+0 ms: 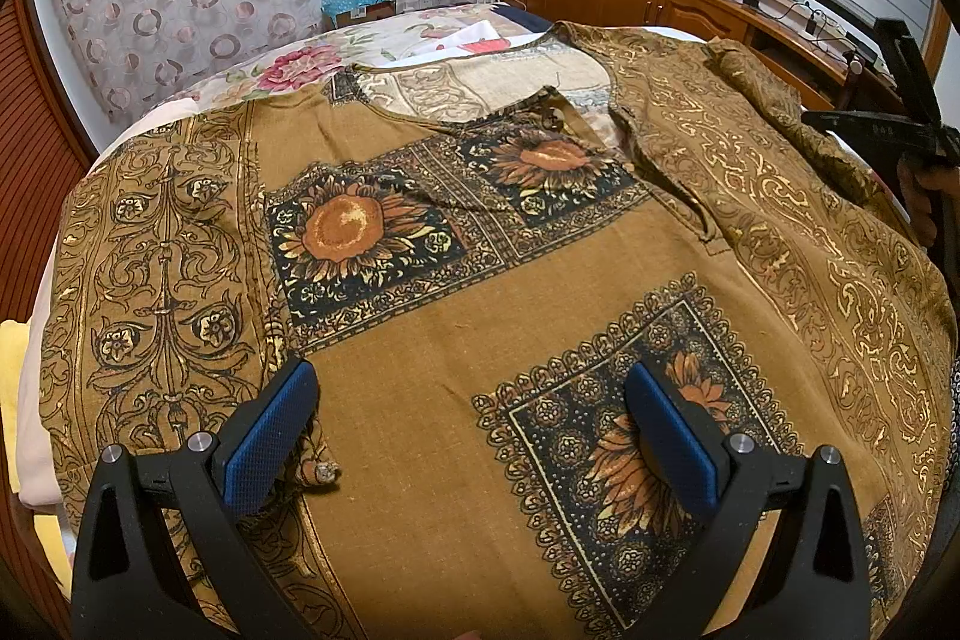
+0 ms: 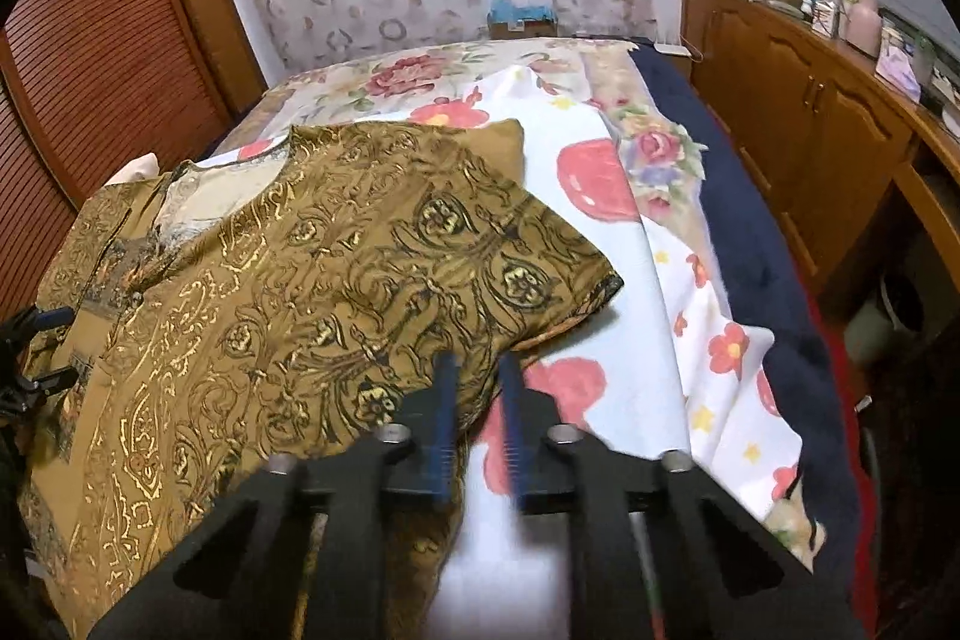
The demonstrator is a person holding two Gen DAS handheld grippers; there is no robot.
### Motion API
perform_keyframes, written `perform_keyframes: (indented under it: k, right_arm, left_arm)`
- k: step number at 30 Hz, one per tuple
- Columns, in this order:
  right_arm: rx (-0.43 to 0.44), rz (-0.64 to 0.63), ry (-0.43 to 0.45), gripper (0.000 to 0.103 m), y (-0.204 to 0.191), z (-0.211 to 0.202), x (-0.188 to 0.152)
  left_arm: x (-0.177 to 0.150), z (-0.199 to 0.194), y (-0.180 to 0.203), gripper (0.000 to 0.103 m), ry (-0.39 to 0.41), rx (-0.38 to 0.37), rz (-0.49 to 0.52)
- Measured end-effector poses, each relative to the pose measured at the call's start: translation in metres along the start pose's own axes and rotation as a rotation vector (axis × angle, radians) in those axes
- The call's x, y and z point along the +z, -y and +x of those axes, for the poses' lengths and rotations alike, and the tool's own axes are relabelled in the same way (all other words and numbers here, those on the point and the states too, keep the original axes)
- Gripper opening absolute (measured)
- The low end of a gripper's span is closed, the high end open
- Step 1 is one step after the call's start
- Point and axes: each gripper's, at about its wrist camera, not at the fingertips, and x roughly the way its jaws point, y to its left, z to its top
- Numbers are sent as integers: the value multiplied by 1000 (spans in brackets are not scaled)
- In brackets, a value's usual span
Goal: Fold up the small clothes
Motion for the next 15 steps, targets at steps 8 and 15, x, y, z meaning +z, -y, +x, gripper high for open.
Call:
perform_keyframes:
  k: [8, 15]
  right_arm:
    - [63, -79, 107, 3, -34, -19, 21]
    - [86, -179, 147, 19, -78, -26, 33]
  left_arm:
    - [0, 0, 0, 102, 0, 0, 0]
    - [0, 0, 0, 102, 1, 0, 0]
